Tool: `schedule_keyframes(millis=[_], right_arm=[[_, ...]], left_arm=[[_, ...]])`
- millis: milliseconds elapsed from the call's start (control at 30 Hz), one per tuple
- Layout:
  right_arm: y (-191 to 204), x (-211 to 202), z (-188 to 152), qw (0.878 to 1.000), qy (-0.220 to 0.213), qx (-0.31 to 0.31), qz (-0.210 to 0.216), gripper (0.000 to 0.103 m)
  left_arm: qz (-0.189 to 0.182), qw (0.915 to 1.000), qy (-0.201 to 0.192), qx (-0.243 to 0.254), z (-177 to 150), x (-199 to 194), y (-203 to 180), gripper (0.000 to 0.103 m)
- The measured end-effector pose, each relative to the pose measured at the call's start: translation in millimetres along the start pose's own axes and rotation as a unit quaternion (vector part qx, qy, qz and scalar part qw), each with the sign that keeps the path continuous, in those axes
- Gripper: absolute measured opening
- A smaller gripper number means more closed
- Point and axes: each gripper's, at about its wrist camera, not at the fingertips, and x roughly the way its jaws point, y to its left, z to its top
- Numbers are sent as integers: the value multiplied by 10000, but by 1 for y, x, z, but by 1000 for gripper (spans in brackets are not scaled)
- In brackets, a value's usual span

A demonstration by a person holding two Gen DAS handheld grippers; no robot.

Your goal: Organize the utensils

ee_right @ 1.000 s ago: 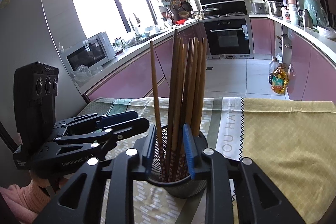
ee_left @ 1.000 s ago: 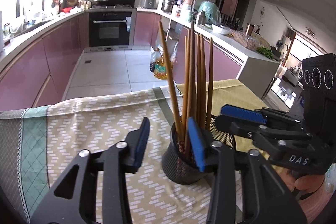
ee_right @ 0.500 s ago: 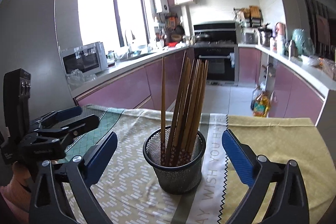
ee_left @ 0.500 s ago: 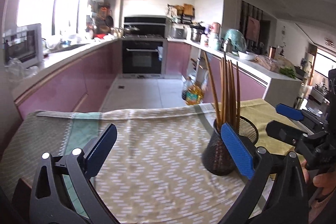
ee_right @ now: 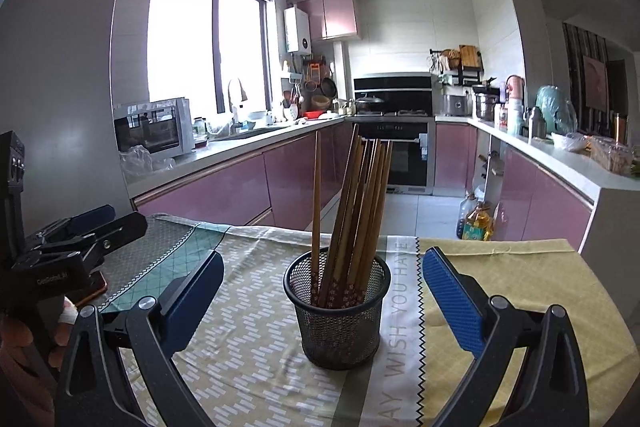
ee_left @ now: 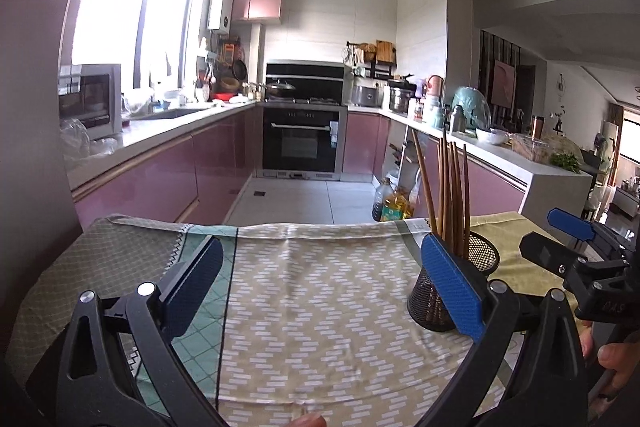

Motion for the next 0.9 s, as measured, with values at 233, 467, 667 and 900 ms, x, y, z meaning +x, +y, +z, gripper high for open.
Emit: schedule_keyframes(millis=[233,467,667,900], right_arm=[[6,-8,0,9999,-105,15,-46,97],[11,-13,-2,9998,-160,2,-67,97],[13,-16,-3,9998,-200,5,-66,97],[13,-18,-3,9998,-214,17,-56,97]], left_arm=[[10,9999,-141,-8,-2,-15,-1,98],[56,9998,-207,13,-2,-23,-3,98],[103,9995,-294,13,-1,-30,-4,98],[149,9993,-337,1,-2,-33,-3,98]])
